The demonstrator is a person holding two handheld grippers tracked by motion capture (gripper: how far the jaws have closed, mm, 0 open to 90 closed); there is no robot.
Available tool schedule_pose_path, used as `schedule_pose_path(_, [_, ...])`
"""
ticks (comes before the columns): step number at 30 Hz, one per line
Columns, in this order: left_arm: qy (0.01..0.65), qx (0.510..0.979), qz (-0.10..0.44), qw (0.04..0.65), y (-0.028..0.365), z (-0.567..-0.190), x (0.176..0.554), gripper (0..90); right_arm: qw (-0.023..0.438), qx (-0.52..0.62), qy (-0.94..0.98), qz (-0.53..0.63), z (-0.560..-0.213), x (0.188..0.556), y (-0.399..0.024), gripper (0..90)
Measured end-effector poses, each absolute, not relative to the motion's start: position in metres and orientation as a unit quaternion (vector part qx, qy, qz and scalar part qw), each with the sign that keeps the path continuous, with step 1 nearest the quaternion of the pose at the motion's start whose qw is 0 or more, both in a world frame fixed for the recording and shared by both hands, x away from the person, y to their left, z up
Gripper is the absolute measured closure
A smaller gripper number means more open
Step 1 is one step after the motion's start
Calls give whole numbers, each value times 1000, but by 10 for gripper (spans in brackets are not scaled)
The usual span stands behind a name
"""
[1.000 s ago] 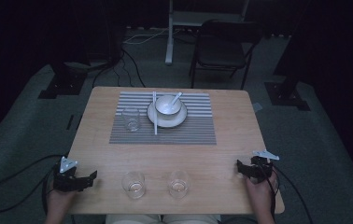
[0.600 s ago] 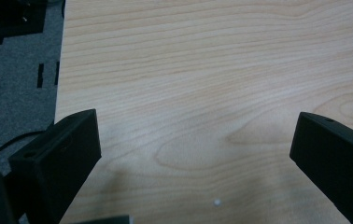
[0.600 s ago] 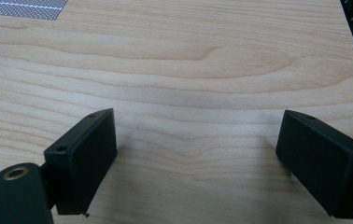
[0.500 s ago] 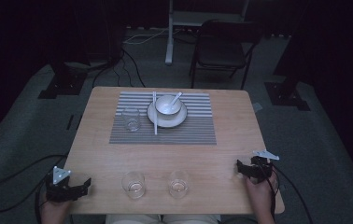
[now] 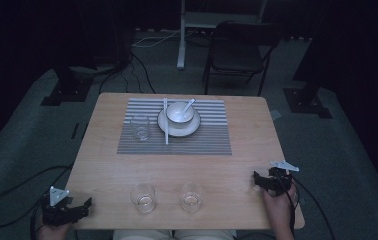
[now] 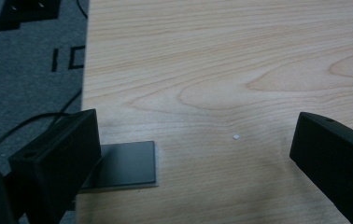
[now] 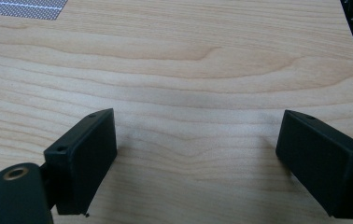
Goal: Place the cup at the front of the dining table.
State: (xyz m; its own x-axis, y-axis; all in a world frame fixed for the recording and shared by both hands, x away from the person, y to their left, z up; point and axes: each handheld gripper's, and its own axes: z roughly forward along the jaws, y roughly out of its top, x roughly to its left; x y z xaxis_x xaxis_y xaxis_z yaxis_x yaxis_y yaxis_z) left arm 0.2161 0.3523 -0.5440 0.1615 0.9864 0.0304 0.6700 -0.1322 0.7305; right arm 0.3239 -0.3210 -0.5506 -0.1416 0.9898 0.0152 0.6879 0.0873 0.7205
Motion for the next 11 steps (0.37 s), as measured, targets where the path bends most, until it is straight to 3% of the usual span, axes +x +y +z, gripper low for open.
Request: schedule_pose_path(11, [614,683,293,264,355,-542,212,21,251,605,693,300,-551,324,-321,118])
